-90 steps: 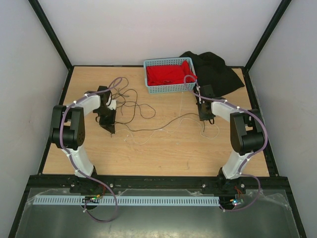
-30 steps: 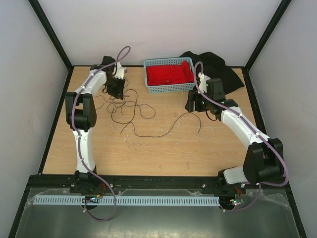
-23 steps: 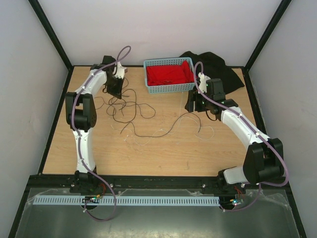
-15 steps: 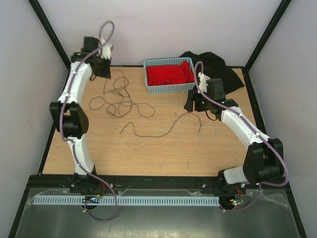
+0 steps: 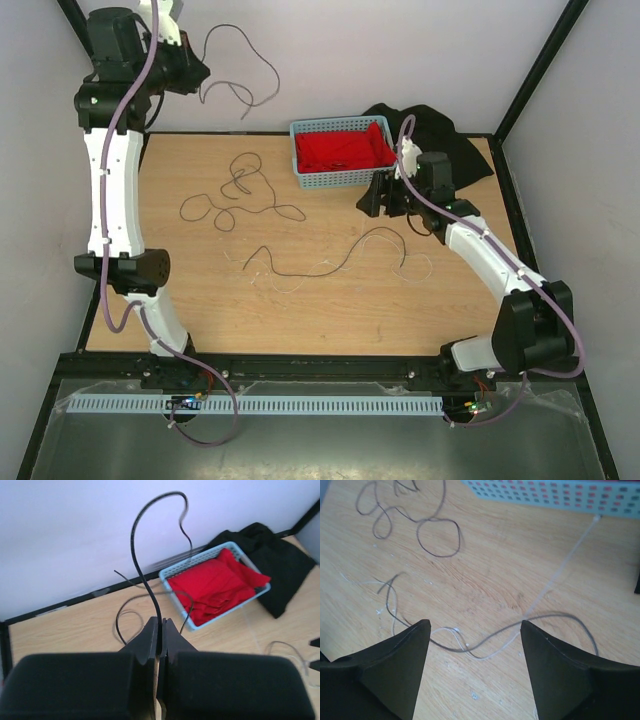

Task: Zip-tie the wires
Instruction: Pick up the cable at the center of the board.

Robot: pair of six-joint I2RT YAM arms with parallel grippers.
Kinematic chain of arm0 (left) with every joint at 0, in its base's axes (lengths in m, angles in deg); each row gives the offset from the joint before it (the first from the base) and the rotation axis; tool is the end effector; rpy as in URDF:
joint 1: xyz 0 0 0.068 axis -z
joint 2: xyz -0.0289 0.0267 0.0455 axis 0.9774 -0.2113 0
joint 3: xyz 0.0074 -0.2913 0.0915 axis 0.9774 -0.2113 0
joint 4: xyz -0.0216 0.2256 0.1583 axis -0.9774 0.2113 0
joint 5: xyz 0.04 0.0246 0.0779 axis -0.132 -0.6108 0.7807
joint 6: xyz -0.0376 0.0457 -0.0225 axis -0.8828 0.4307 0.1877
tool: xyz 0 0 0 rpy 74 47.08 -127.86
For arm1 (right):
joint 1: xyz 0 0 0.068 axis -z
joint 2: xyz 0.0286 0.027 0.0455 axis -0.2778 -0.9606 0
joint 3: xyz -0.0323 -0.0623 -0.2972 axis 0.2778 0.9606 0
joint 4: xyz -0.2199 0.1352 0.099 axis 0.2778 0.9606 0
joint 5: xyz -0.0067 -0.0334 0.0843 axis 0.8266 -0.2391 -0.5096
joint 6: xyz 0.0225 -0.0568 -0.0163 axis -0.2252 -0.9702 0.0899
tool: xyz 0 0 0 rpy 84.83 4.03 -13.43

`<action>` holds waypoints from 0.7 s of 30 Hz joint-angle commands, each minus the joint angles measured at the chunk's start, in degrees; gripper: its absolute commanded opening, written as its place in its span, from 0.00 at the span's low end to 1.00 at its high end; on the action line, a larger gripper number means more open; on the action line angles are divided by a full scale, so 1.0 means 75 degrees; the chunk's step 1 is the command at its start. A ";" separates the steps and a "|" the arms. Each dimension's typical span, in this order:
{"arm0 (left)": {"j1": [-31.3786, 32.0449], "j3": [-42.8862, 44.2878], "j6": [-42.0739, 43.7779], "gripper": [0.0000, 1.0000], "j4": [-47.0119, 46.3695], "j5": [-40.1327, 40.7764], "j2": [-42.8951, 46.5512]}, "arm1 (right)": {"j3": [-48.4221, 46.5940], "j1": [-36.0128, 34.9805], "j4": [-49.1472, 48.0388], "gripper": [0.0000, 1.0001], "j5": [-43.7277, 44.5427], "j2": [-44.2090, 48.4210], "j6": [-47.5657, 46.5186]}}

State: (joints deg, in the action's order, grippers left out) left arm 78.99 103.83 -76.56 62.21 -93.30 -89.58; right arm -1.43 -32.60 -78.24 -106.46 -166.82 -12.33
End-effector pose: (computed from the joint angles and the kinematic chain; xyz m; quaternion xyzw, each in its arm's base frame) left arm 0.3973 -0.0255 0.5846 0.1414 0.7453 -0.1295 0.6386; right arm 0.3175 0.1131 0.3176 -0.1158 0.8379 0.2955 0.4441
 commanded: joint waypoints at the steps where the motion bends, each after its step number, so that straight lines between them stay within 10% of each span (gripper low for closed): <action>1: -0.0053 0.0268 -0.0923 0.00 0.0004 -0.1020 0.0078 | -0.0216 -0.0054 -0.1573 0.88 -0.0342 0.0518 0.0375; 11: 0.0099 -0.1016 -0.2132 0.00 -0.0038 -0.3212 0.1314 | 0.0278 -0.0215 -0.4310 0.99 -0.0965 0.0861 0.1172; 21: 0.1113 -0.2624 -0.2226 0.00 -0.0180 -0.3111 0.2469 | 0.0751 -0.0944 -0.5851 0.99 -0.1127 0.0941 0.2145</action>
State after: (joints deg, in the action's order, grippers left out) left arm 85.66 86.43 -91.43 62.77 -114.76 -72.77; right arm 4.04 -38.63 -113.89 -112.89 -160.75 -0.79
